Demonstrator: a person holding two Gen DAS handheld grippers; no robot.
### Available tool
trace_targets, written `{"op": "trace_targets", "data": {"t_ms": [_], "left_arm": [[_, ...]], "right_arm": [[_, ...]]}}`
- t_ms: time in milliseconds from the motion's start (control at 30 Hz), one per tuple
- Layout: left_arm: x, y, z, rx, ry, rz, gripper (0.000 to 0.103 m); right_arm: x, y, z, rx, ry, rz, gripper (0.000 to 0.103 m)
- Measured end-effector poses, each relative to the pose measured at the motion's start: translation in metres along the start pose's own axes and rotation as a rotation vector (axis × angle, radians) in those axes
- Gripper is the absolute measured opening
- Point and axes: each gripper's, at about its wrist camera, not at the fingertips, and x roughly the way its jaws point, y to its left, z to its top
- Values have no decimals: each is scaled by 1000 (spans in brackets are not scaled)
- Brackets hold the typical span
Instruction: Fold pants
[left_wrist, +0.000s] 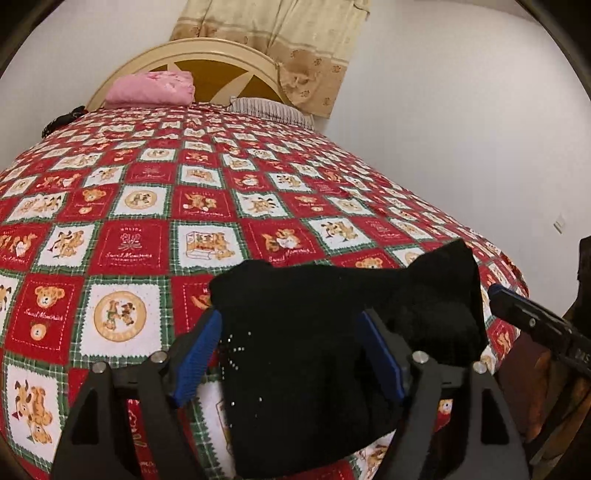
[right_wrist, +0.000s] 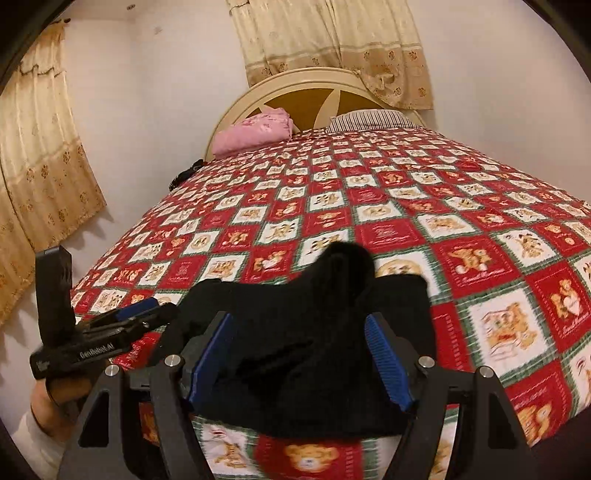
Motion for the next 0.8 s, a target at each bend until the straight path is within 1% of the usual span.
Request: {"op": "trace_targets", "data": {"t_ms": [67, 133, 200, 233, 333, 400, 433, 467, 533, 600, 700, 733, 800], "left_arm": [[-3, -2, -1, 33, -12, 4, 79], [-6, -7, -2, 83, -26, 10, 79], [-5, -13, -2, 123, -18, -11, 79], [-2, -18, -3, 135, -4, -34, 79], [8, -29, -5, 161, 29, -73, 79], [13, -37, -6, 179, 47, -83, 79], [13, -38, -7, 179, 50, -88, 79], [13, -39, -7, 174, 53, -93, 79], [13, -35, -7, 155, 54, -93, 84], [13, -30, -7, 136, 54, -86, 86], [14, -25, -9, 121, 61, -73, 86], [13, -24, -9, 117, 62, -74, 86], [12, -24, -9, 107, 63, -79, 86]], "right_arm": [[-5, 12, -7, -48, -7, -19, 75], [-7, 17, -16, -92, 22, -45, 75], [-5, 15, -25, -123, 68, -76, 75], [-1, 14, -30, -149, 95, -101, 75], [10, 6, -35, -181, 133, -153, 74], [18, 2, -34, -221, 139, -188, 56], [19, 0, -34, -234, 141, -189, 40], [18, -5, -31, -221, 141, -179, 33], [10, -21, -27, -161, 116, -174, 33], [6, -38, -23, -95, 96, -193, 32], [1, -86, -22, 111, 88, -189, 33], [1, -107, -24, 187, 92, -207, 33], [-1, -129, -28, 273, 87, -244, 33]]}}
